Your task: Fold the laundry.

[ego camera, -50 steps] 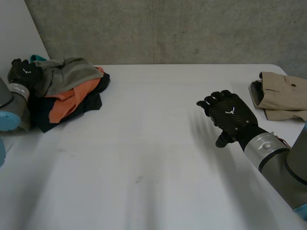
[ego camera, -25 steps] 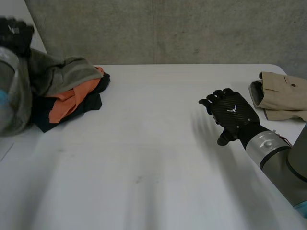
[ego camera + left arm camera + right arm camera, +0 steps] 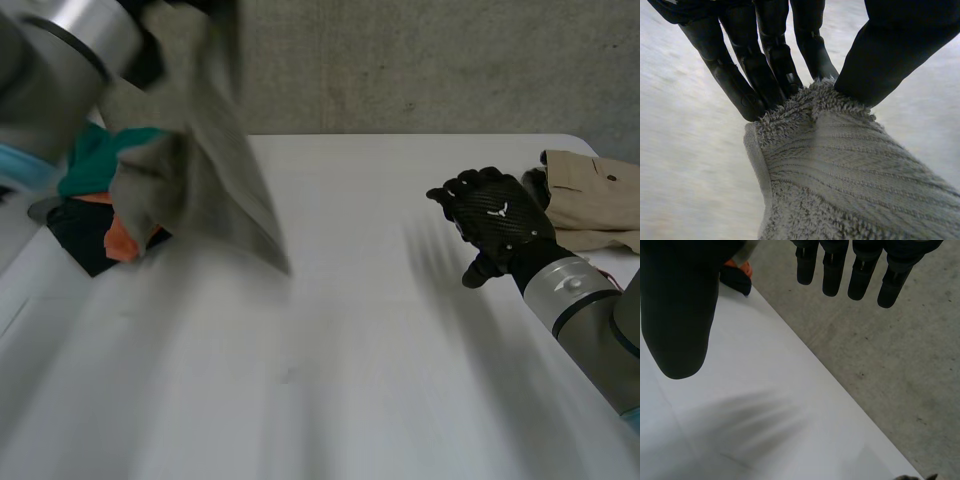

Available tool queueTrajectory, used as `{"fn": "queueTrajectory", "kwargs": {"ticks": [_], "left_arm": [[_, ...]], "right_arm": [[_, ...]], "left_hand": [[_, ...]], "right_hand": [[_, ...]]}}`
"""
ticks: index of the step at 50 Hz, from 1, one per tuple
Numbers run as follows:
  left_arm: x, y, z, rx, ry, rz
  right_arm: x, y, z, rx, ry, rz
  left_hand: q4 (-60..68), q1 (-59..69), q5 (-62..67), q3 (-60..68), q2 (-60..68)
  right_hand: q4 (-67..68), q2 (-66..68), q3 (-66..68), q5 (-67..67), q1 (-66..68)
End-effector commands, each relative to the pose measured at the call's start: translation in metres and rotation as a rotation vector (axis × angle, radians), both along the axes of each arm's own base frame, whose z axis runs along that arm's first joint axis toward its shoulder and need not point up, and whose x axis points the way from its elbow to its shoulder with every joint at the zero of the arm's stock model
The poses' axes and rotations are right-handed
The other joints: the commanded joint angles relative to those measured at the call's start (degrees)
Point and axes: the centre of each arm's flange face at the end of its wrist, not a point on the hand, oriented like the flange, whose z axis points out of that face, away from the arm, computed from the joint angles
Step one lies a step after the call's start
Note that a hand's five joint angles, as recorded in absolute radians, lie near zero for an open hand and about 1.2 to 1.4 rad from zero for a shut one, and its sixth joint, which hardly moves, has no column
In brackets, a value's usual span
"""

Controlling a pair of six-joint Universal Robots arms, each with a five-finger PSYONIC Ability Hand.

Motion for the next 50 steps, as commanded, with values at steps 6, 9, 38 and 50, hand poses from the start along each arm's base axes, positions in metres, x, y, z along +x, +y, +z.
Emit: {"fn": "queueTrajectory", "kwargs": {"ticks": [6,9,38,50], "left_arm": [[-0.093,0.048,-0.14,0.27,-0.169,-0.125],[-0.103,0.064,-0.15,0.301,-0.211,-0.176],[0.058,-0.072,-0.203,0.181,-0.816,0.312],[0.033,-0.103,-0.263,0.114,-0.936,0.307]], "right_arm": [[-0.006,-0.011,-0.002,0.015,0.009,-0.061],[-0.008,-0.014,-0.001,0.021,0.013,-0.089],[0.059,0.091,-0.002,0.511,0.055,-0.023],[0.095,0.075,-0.052,0.276,0.095,-0.007]], "left_hand": [[11.58,14.26,13.81,12.37,11.59],[-1.46,1.22,0.77,-0.67,-1.45],[-51.65,-48.96,-49.42,-50.86,-51.64],[-21.96,-19.27,-19.73,-21.17,-21.95]], "right_hand": [[3.62,3.69,3.47,3.11,3.94],[3.62,3.69,3.47,3.11,3.94],[-6.14,-6.07,-6.29,-6.65,-5.82],[13.82,13.9,13.68,13.32,14.15]]}}
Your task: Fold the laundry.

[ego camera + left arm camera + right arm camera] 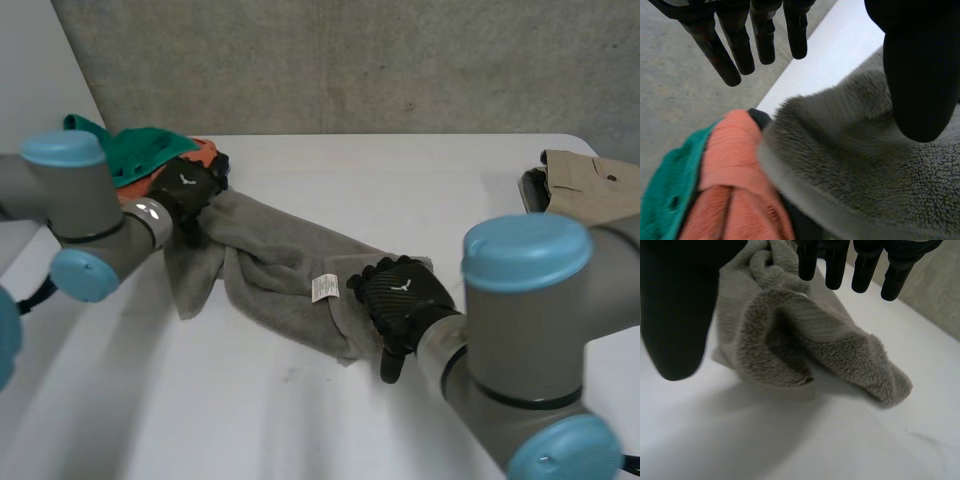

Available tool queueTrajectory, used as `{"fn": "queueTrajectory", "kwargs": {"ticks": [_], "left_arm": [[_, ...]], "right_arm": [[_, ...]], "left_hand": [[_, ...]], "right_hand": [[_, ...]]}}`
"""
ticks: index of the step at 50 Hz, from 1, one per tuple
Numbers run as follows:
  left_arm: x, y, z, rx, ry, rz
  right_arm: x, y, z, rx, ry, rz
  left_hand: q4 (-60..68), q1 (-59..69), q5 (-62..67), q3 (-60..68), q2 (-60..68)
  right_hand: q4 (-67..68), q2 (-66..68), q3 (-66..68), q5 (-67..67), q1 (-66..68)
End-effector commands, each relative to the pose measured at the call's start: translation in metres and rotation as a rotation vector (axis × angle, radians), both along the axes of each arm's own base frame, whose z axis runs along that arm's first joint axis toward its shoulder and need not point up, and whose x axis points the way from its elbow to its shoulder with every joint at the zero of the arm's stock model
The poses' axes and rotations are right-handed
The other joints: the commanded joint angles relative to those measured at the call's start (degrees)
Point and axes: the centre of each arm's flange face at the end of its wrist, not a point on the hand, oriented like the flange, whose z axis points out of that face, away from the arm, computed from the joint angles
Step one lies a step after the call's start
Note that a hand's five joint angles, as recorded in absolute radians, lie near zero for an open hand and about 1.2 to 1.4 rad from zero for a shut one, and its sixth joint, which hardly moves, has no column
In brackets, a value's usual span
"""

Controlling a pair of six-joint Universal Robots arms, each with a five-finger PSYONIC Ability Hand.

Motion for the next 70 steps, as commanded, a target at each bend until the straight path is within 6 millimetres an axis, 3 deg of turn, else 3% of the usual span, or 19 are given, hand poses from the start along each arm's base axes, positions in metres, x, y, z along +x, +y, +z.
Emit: {"fn": "queueTrajectory", "kwargs": {"ticks": [1,3,6,9,18,22,25,30,33,36,39,45,46,47,50,52,59,67,70], "left_arm": [[-0.01,-0.018,-0.018,-0.059,-0.114,0.049],[-0.011,-0.016,-0.014,-0.051,-0.121,0.045],[-0.019,-0.009,-0.003,-0.052,-0.111,0.011],[-0.026,0.005,0.022,-0.061,-0.089,-0.008],[-0.013,0.079,0.14,-0.122,0.104,0.005],[-0.007,0.113,0.176,-0.154,0.191,-0.01],[-0.006,0.13,0.186,-0.144,0.236,-0.037],[-0.01,0.125,0.163,-0.056,0.234,-0.027],[-0.015,0.11,0.133,0.013,0.2,-0.004],[-0.025,0.083,0.093,0.064,0.16,0.038],[-0.03,0.055,0.071,0.048,0.142,0.103],[-0.042,0.016,0.054,-0.018,0.161,0.138],[-0.044,0.013,0.054,-0.027,0.165,0.136],[-0.046,0.008,0.059,-0.05,0.177,0.139],[-0.046,0.008,0.066,-0.075,0.18,0.156],[-0.038,0.009,0.077,-0.083,0.187,0.201],[-0.019,0.042,0.102,-0.076,0.178,0.137],[-0.01,0.098,0.071,0.001,-0.028,-0.103],[-0.007,0.107,0.057,0.02,-0.086,-0.146]], "right_arm": [[0.019,-0.015,-0.031,-0.134,-0.002,0.005],[0.021,-0.02,-0.034,-0.148,-0.006,0.003],[0.02,-0.026,-0.029,-0.161,-0.011,-0.011],[0.01,-0.034,-0.018,-0.167,-0.016,-0.047],[-0.049,-0.053,0.081,-0.246,-0.054,-0.142],[-0.069,-0.059,0.111,-0.241,-0.074,-0.133],[-0.085,-0.074,0.124,-0.222,-0.086,-0.167],[-0.09,-0.105,0.113,-0.176,-0.089,-0.219],[-0.085,-0.123,0.089,-0.126,-0.068,-0.223],[-0.075,-0.148,0.054,-0.1,-0.025,-0.222],[-0.068,-0.166,0.037,-0.132,-0.019,-0.233],[-0.05,-0.213,0.003,-0.342,-0.095,-0.286],[-0.047,-0.218,0.0,-0.378,-0.108,-0.29],[-0.043,-0.223,-0.004,-0.435,-0.115,-0.296],[-0.044,-0.232,0.001,-0.539,-0.101,-0.327],[-0.051,-0.23,0.006,-0.563,-0.055,-0.357],[-0.074,-0.197,0.035,-0.425,-0.001,-0.313],[-0.095,-0.14,0.026,-0.106,0.174,-0.117],[-0.101,-0.128,0.017,-0.04,0.22,-0.068]], "left_hand": [[37.9,37.68,38.63,37.82,38.05],[62.04,61.81,62.77,61.96,62.18],[62.2,61.97,62.93,62.12,62.34],[62.2,61.97,62.93,62.12,62.34],[62.2,61.97,62.93,62.12,62.34],[62.2,61.97,62.93,62.12,62.34],[62.2,61.97,62.93,62.12,62.34],[62.2,61.97,62.93,62.12,62.34],[62.2,61.97,62.93,62.12,62.34],[62.2,61.97,62.93,62.12,62.34],[62.2,61.97,62.93,62.12,62.34],[56.06,55.83,56.78,55.98,56.2],[45.51,45.28,46.23,45.42,45.65],[27.75,27.52,28.47,27.67,27.89],[10.64,10.41,11.36,10.56,10.78],[-7.8,-8.03,-7.07,-7.88,-7.66],[-7.8,-8.03,-7.07,-7.88,-7.66],[-0.21,-0.44,0.52,-0.29,-0.07],[1.83,1.6,2.56,1.75,1.97]], "right_hand": [[24.72,24.84,24.79,23.83,23.81],[44.67,44.79,44.74,43.78,43.76],[68.01,68.13,68.08,67.12,67.1],[68.04,68.16,68.11,67.15,67.13],[68.04,68.16,68.11,67.15,67.13],[68.04,68.16,68.11,67.15,67.13],[68.04,68.16,68.11,67.15,67.13],[68.04,68.16,68.11,67.15,67.13],[68.04,68.16,68.11,67.15,67.13],[68.04,68.16,68.11,67.15,67.13],[68.04,68.16,68.11,67.15,67.13],[66.68,66.8,66.76,65.79,65.77],[44.02,44.14,44.1,43.13,43.11],[3.66,3.78,3.74,2.77,2.75],[-1.96,-1.84,-1.89,-2.85,-2.87],[-1.96,-1.84,-1.89,-2.85,-2.87],[-1.96,-1.84,-1.89,-2.85,-2.87],[5.07,5.19,5.15,4.18,4.16],[9.63,9.75,9.7,8.74,8.72]]}}
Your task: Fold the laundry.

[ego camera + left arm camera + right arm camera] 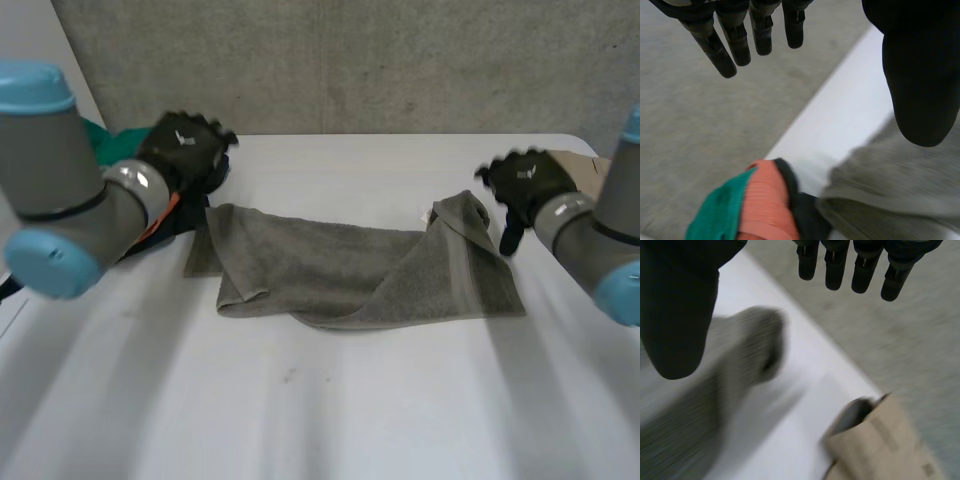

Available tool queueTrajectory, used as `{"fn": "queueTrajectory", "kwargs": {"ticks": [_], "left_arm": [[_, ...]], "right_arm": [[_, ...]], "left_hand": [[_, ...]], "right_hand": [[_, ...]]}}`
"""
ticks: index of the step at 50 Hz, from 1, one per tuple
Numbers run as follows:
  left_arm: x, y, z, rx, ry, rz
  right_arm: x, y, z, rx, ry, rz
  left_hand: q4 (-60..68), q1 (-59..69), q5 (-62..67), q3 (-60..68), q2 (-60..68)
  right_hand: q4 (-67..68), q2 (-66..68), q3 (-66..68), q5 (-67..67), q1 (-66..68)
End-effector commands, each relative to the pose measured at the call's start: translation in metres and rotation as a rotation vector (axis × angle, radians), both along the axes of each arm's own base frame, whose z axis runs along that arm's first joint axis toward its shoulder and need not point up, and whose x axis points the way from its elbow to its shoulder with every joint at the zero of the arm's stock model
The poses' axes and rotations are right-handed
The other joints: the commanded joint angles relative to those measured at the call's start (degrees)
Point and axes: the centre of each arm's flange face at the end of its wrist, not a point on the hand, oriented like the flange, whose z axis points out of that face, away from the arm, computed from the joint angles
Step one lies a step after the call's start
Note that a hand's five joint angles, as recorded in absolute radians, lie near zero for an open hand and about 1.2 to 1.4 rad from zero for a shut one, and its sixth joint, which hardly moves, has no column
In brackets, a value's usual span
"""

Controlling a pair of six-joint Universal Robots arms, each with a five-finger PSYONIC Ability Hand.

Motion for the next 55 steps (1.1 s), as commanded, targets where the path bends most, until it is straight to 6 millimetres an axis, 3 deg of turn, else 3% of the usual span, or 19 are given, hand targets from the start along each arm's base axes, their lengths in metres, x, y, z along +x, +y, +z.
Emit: {"fn": "queueTrajectory", "kwargs": {"ticks": [1,8,18,26,27,31,34,37,38,42,45,50,55], "left_arm": [[0.009,0.038,-0.042,0.056,-0.199,-0.18],[0.007,0.03,-0.082,0.078,-0.28,-0.22],[-0.013,0.01,-0.107,0.048,-0.295,-0.224],[-0.023,-0.006,-0.117,0.01,-0.34,-0.205],[-0.024,-0.008,-0.117,0.002,-0.345,-0.2],[-0.026,-0.013,-0.116,-0.008,-0.34,-0.187],[-0.026,-0.016,-0.117,-0.007,-0.335,-0.182],[-0.024,-0.016,-0.115,-0.001,-0.334,-0.173],[-0.023,-0.016,-0.108,-0.007,-0.33,-0.163],[-0.016,-0.012,-0.084,-0.02,-0.299,-0.13],[-0.011,-0.009,-0.069,-0.026,-0.264,-0.111],[0.0,-0.004,-0.05,-0.015,-0.193,-0.083],[0.006,-0.002,-0.05,0.007,-0.169,-0.082]], "right_arm": [[-0.017,0.045,-0.021,0.262,0.142,0.148],[-0.018,0.048,-0.046,0.226,0.136,0.211],[-0.02,0.029,-0.075,0.095,0.094,0.179],[-0.021,0.022,-0.092,0.1,0.111,0.179],[-0.021,0.02,-0.094,0.094,0.117,0.18],[-0.021,0.015,-0.101,0.084,0.126,0.18],[-0.022,0.012,-0.103,0.083,0.13,0.179],[-0.023,0.008,-0.102,0.065,0.123,0.173],[-0.023,0.005,-0.101,0.048,0.117,0.168],[-0.024,-0.002,-0.095,-0.001,0.092,0.138],[-0.023,-0.006,-0.093,-0.022,0.081,0.123],[-0.02,-0.011,-0.095,-0.02,0.076,0.114],[-0.018,-0.012,-0.096,-0.014,0.081,0.12]], "left_hand": [[8.32,8.65,7.18,7.88,8.08],[10.01,10.34,8.86,9.57,9.76],[14.04,14.37,12.89,13.6,13.79],[35.53,35.86,34.39,35.09,35.28],[46.07,46.4,44.92,45.63,45.82],[64.12,64.45,62.97,63.68,63.87],[68.19,68.52,67.05,67.75,67.95],[68.19,68.52,67.05,67.75,67.95],[68.19,68.52,67.05,67.75,67.95],[68.19,68.52,67.05,67.75,67.95],[68.19,68.52,67.05,67.75,67.95],[68.19,68.52,67.05,67.75,67.95],[68.19,68.52,67.05,67.75,67.95]], "right_hand": [[12.03,11.94,11.92,11.43,11.59],[13.91,13.82,13.8,13.31,13.47],[12.4,12.3,12.29,11.79,11.96],[13.07,12.98,12.96,12.47,12.63],[13.07,12.98,12.96,12.47,12.63],[13.4,13.31,13.3,12.8,12.96],[14.41,14.32,14.3,13.81,13.97],[31.18,31.09,31.08,30.58,30.74],[41.39,41.3,41.29,40.79,40.95],[57.44,57.35,57.34,56.84,57.0],[55.31,55.22,55.2,54.71,54.87],[32.96,32.87,32.86,32.36,32.52],[24.68,24.58,24.57,24.07,24.24]]}}
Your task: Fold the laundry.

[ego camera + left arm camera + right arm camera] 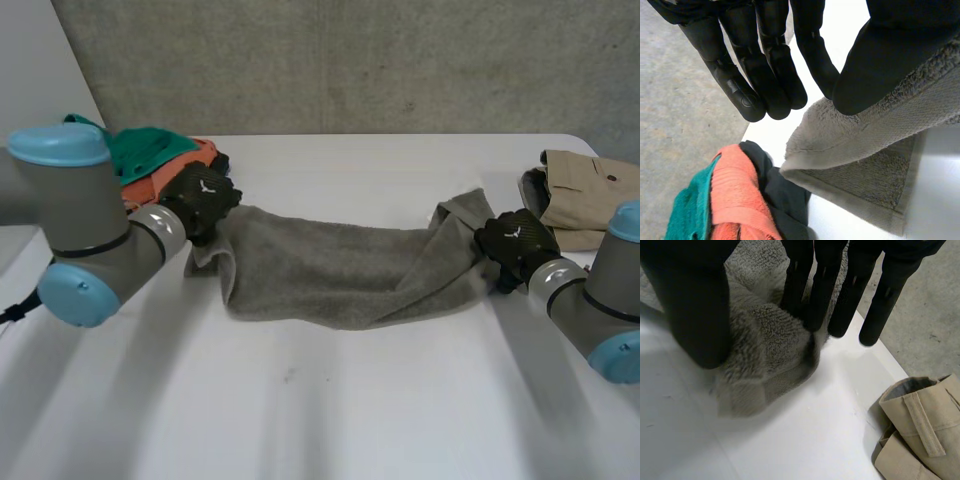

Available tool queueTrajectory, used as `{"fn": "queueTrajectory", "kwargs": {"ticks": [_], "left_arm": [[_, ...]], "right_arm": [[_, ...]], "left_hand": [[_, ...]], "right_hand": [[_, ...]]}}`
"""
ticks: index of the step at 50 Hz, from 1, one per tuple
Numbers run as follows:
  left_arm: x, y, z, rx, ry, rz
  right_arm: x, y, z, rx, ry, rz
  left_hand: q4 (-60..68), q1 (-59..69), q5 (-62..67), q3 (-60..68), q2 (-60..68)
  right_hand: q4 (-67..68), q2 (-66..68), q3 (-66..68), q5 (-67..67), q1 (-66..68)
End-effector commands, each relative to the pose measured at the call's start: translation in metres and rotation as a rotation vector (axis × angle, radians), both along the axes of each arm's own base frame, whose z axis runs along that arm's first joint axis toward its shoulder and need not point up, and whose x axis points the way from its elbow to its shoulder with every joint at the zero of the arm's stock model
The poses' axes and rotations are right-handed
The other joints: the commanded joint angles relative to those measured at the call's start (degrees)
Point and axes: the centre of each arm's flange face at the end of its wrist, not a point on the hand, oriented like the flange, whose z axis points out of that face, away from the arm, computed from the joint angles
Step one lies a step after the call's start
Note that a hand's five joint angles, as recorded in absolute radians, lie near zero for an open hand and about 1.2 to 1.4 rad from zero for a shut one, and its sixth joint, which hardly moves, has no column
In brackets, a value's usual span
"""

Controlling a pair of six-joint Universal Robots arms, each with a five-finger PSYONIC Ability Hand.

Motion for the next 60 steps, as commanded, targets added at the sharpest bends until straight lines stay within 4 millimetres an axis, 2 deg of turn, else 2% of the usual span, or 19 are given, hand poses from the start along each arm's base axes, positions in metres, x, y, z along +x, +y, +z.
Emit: {"fn": "queueTrajectory", "kwargs": {"ticks": [1,5,9,12,13,16,17,20,21,25,29,33,36,41,44,47,52,56,60], "left_arm": [[0.008,0.004,0.004,0.031,0.043,0.011],[0.011,0.005,0.001,0.048,0.045,0.019],[0.015,0.007,0.004,0.057,0.06,0.032],[0.018,0.011,0.009,0.066,0.074,0.043],[0.022,0.014,0.014,0.077,0.081,0.055],[0.03,0.022,0.024,0.095,0.095,0.075],[0.036,0.028,0.036,0.098,0.113,0.094],[0.048,0.04,0.058,0.101,0.15,0.123],[0.055,0.05,0.074,0.104,0.184,0.143],[0.071,0.071,0.098,0.145,0.259,0.177],[0.077,0.086,0.1,0.235,0.296,0.177],[0.076,0.09,0.081,0.356,0.287,0.177],[0.076,0.08,0.065,0.398,0.271,0.187],[0.069,0.042,0.024,0.443,0.235,0.217],[0.057,0.032,0.007,0.47,0.216,0.193],[0.05,0.029,-0.001,0.487,0.209,0.189],[0.044,0.047,-0.007,0.516,0.202,0.179],[0.043,0.065,-0.006,0.474,0.204,0.169],[0.036,0.081,-0.011,0.412,0.207,0.14]], "right_arm": [[0.003,-0.003,-0.002,0.01,0.003,0.004],[0.003,-0.004,0.0,0.0,-0.004,0.005],[0.001,-0.011,0.009,-0.053,-0.011,-0.013],[-0.002,-0.013,0.026,-0.092,-0.023,-0.046],[-0.004,-0.012,0.043,-0.118,-0.039,-0.057],[-0.014,-0.007,0.072,-0.116,-0.052,-0.083],[-0.022,0.0,0.092,-0.092,-0.048,-0.101],[-0.036,0.011,0.123,-0.052,-0.032,-0.112],[-0.043,0.02,0.141,-0.018,-0.017,-0.113],[-0.055,0.04,0.17,0.1,0.028,-0.112],[-0.055,0.062,0.183,0.213,0.086,-0.083],[-0.054,0.071,0.174,0.315,0.17,-0.031],[-0.05,0.069,0.159,0.362,0.229,0.01],[-0.038,0.054,0.128,0.407,0.312,0.036],[-0.028,0.043,0.114,0.398,0.311,-0.002],[-0.026,0.034,0.106,0.381,0.28,-0.05],[-0.028,0.018,0.097,0.304,0.177,-0.135],[-0.03,0.016,0.094,0.254,0.13,-0.162],[-0.031,0.015,0.091,0.212,0.102,-0.173]], "left_hand": [[11.61,13.76,12.92,12.12,11.65],[11.61,13.76,12.92,12.12,11.65],[11.61,13.76,12.92,12.12,11.65],[11.61,13.76,12.92,12.12,11.65],[11.61,13.76,12.92,12.12,11.65],[11.61,13.76,12.92,12.12,11.65],[11.61,13.76,12.92,12.12,11.65],[11.61,13.76,12.92,12.12,11.65],[11.61,13.76,12.92,12.12,11.65],[11.61,13.76,12.92,12.12,11.65],[11.61,13.76,12.92,12.12,11.65],[11.61,13.76,12.92,12.12,11.65],[11.61,13.76,12.92,12.12,11.65],[11.61,13.76,12.92,12.12,11.65],[11.61,13.76,12.92,12.12,11.65],[2.24,4.38,3.54,2.74,2.28],[-29.65,-27.51,-28.35,-29.15,-29.61],[-46.17,-44.03,-44.87,-45.67,-46.13],[-51.28,-49.14,-49.97,-50.77,-51.24]], "right_hand": [[-0.85,-0.89,-0.76,-0.1,-0.74],[4.35,4.31,4.43,5.1,4.45],[41.64,41.6,41.73,42.39,41.75],[41.73,41.69,41.82,42.48,41.84],[41.73,41.69,41.82,42.48,41.84],[41.73,41.69,41.82,42.48,41.84],[41.73,41.69,41.82,42.48,41.84],[41.73,41.69,41.82,42.48,41.84],[41.73,41.69,41.82,42.48,41.84],[41.73,41.69,41.82,42.48,41.84],[41.73,41.69,41.82,42.48,41.84],[41.73,41.69,41.82,42.48,41.84],[41.73,41.69,41.82,42.48,41.84],[41.73,41.69,41.82,42.48,41.84],[41.73,41.69,41.82,42.48,41.84],[41.73,41.69,41.82,42.48,41.84],[41.73,41.69,41.82,42.48,41.84],[41.73,41.69,41.82,42.48,41.84],[41.73,41.69,41.82,42.48,41.84]]}}
